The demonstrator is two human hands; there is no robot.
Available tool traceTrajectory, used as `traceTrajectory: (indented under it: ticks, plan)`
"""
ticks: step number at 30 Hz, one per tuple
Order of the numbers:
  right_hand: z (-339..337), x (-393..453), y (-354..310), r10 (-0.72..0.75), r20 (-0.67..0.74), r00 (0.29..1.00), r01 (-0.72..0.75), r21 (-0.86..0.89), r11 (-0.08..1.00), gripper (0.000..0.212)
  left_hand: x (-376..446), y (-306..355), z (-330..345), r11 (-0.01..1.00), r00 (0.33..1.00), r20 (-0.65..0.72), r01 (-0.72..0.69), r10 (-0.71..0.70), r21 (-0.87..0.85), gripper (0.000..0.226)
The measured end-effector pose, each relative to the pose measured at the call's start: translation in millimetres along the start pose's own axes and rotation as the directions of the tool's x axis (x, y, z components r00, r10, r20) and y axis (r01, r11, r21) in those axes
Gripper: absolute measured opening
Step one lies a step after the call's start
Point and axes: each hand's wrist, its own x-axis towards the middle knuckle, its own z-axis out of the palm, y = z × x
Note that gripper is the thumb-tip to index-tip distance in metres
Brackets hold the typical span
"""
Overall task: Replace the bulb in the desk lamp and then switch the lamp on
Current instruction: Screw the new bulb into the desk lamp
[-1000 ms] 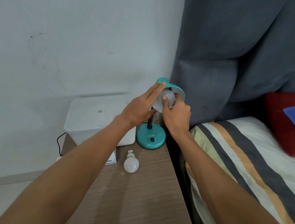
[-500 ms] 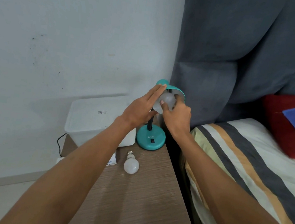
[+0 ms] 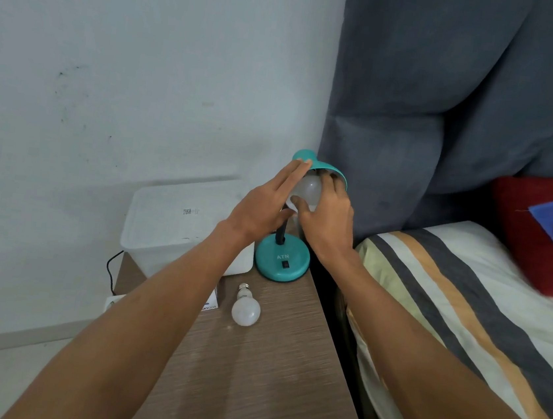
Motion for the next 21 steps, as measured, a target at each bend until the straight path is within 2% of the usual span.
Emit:
traceTrajectory:
  ticks: [2, 4, 8, 11, 21]
  plan:
    - [1.3, 1.0, -0.2, -0.027, 0.034, 0.999, 0.028, -0.039, 0.999, 0.067, -0.5, -0.4, 0.4, 1.0, 1.0, 0.001, -0.006, 0.006, -0.003, 0.097]
    - [2.0, 2.8, -0.7, 0.019, 0.04, 0.999, -0.018, -0.018, 1.0, 0.063, -0.7, -0.2, 0.4, 1.0, 1.0, 0.008, -0.004, 0.004, 0.001, 0.097]
    - [-0.2, 4.2, -7.9, 0.179, 0.035, 0.983, -0.182, 0.185, 0.966, 0.052, 1.3, -1.7, 0.2, 1.0, 1.0, 0.017, -0.001, 0.001, 0.014, 0.1]
    - [-2.3, 5.6, -12.1, 0.248, 0.05, 0.967, -0.252, 0.279, 0.926, 0.049, 1.7, -0.7, 1.6, 1.0, 1.0, 0.017, -0.007, 0.006, 0.017, 0.099]
    - [-6.3, 7.2, -12.7, 0.276, 0.092, 0.957, -0.291, 0.249, 0.924, 0.05, -0.1, 1.9, 4.4, 0.999, 0.999, 0.028, 0.018, -0.019, 0.045, 0.105]
